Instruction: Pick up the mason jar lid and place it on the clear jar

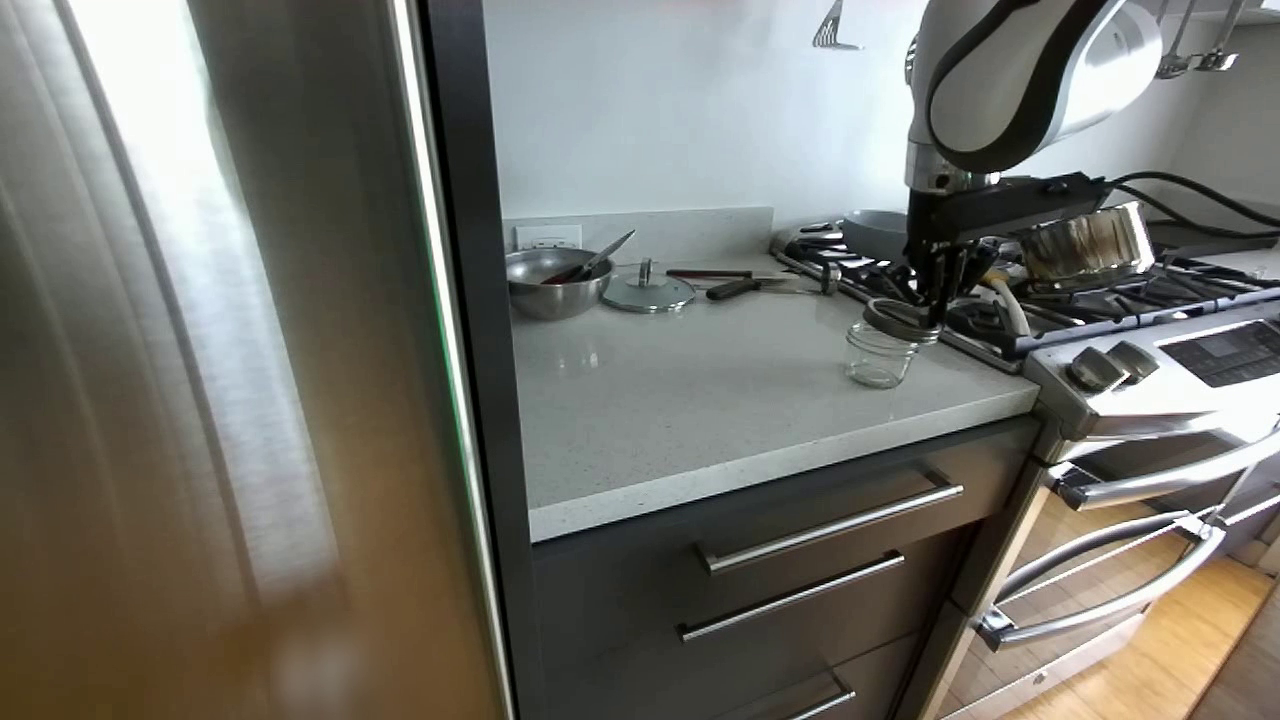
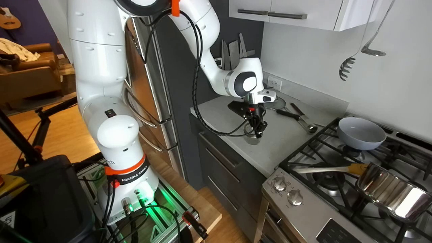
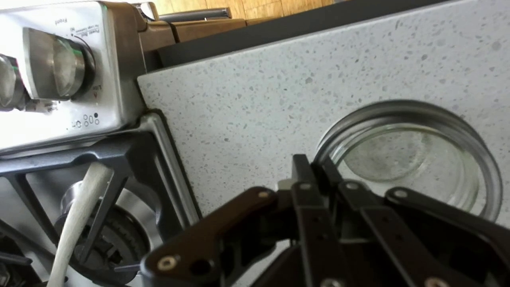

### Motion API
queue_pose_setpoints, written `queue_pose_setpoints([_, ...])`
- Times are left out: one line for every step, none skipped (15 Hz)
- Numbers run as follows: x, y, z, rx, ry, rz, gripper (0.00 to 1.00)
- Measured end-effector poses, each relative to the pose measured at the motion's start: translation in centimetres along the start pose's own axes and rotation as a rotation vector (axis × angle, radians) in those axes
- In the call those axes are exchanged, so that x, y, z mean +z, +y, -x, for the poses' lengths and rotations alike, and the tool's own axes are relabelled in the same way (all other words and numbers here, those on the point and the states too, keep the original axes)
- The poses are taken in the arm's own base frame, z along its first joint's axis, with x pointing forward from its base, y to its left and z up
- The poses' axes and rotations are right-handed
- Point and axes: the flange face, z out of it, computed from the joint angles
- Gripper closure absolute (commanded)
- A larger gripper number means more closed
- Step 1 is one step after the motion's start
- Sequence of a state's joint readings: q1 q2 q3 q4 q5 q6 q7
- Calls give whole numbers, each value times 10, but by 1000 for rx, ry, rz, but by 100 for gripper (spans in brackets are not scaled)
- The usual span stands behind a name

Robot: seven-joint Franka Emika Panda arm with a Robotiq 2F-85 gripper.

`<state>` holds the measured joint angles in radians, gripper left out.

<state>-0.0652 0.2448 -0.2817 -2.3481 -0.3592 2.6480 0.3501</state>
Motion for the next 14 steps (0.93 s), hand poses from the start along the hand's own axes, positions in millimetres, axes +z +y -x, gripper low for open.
queue_pose_setpoints([0,0,-1,2,0,-1,98])
queue_pose_setpoints([-1,0,-2,3,0,-1,98])
queue_pose_setpoints([-1,0,-3,4,0,0,98])
queue_pose_setpoints([-1,0,-4,4,0,1,98])
queue_pose_setpoints([-2,-1,-5,3,-1,2,98])
queue_pose_setpoints([-2,-2,-7,1,-3,4,98])
queue_pose_setpoints([-2,-3,-8,-1,-4,5,98])
queue_pose_setpoints([-2,-4,-9,-2,-5,7,98])
queue_pose_setpoints([-2,-5,-10,-4,-7,8,98])
queue_pose_setpoints([-2,-6,-10,-5,-11,10,98])
queue_pose_setpoints([-1,-7,-11,-7,-17,13,98])
queue_pose_setpoints([0,-7,-11,-9,-24,16,98])
queue_pose_setpoints([1,-8,-11,-11,-32,19,98])
queue_pose_setpoints([3,-8,-11,-12,-38,23,98])
